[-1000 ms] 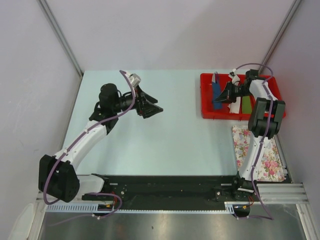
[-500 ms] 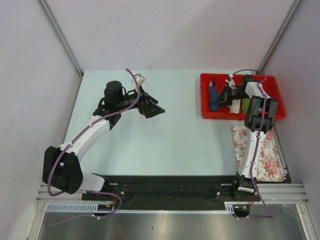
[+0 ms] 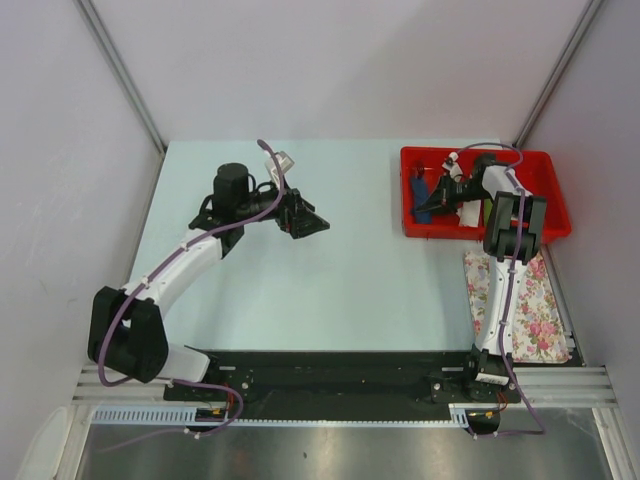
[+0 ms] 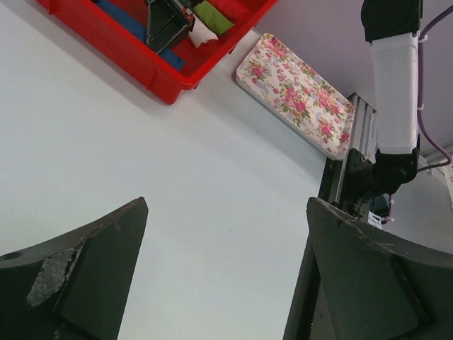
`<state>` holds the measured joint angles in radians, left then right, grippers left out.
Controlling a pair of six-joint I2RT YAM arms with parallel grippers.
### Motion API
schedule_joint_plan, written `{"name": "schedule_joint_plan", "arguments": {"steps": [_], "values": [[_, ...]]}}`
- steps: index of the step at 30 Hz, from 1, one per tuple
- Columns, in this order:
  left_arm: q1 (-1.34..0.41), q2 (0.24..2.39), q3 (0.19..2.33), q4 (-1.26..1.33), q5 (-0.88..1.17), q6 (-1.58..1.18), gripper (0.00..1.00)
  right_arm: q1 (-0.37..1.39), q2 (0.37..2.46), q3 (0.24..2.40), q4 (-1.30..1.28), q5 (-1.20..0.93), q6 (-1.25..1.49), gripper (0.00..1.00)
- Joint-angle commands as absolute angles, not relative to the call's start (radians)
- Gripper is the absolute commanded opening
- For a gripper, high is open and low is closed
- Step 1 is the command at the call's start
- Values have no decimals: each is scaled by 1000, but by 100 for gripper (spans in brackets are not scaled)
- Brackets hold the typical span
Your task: Place the utensils on the paper napkin and roll it up
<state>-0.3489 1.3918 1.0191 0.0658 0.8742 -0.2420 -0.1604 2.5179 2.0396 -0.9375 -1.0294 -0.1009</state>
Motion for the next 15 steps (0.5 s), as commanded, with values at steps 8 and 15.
{"name": "schedule_joint_plan", "arguments": {"steps": [8, 15], "values": [[-337, 1417, 1061, 94, 870, -232, 100, -158, 2539, 2054, -985, -902, -83, 10], [-337, 1433, 1072, 106, 871, -245, 100, -149, 2546, 2092, -1015, -801, -86, 23]]}}
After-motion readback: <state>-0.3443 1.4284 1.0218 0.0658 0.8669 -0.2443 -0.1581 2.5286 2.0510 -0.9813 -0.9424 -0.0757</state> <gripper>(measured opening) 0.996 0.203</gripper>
